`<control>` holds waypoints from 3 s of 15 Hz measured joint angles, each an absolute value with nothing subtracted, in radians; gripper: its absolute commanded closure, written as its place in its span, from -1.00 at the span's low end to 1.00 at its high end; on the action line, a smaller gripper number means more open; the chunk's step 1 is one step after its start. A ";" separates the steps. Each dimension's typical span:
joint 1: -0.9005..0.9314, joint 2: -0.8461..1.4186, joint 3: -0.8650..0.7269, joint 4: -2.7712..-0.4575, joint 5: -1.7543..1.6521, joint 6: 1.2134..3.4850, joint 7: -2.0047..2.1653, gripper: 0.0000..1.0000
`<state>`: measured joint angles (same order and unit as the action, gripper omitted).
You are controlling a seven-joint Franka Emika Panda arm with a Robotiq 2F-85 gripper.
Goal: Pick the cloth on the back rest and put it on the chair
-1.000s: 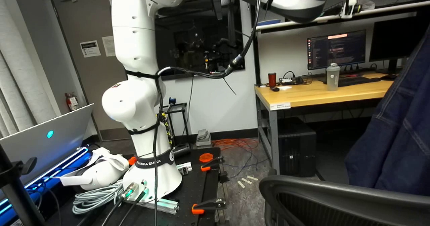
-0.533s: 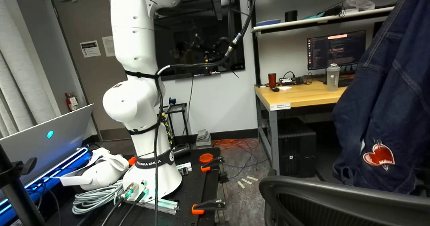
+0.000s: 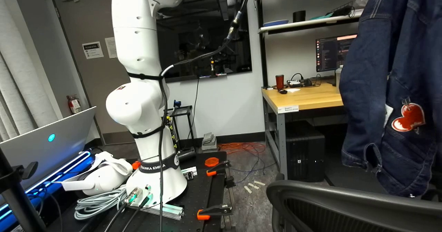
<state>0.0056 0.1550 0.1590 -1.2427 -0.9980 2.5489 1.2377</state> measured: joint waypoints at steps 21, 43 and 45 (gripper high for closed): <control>-0.125 0.033 0.136 -2.112 -0.180 2.654 0.476 0.39; -0.101 -0.159 0.028 -2.428 -0.219 2.756 0.150 -1.00; -0.101 -0.158 0.028 -2.437 -0.219 2.774 0.146 -1.00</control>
<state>-0.1006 -0.1578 0.0277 -2.4370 -0.2185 2.7735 0.1457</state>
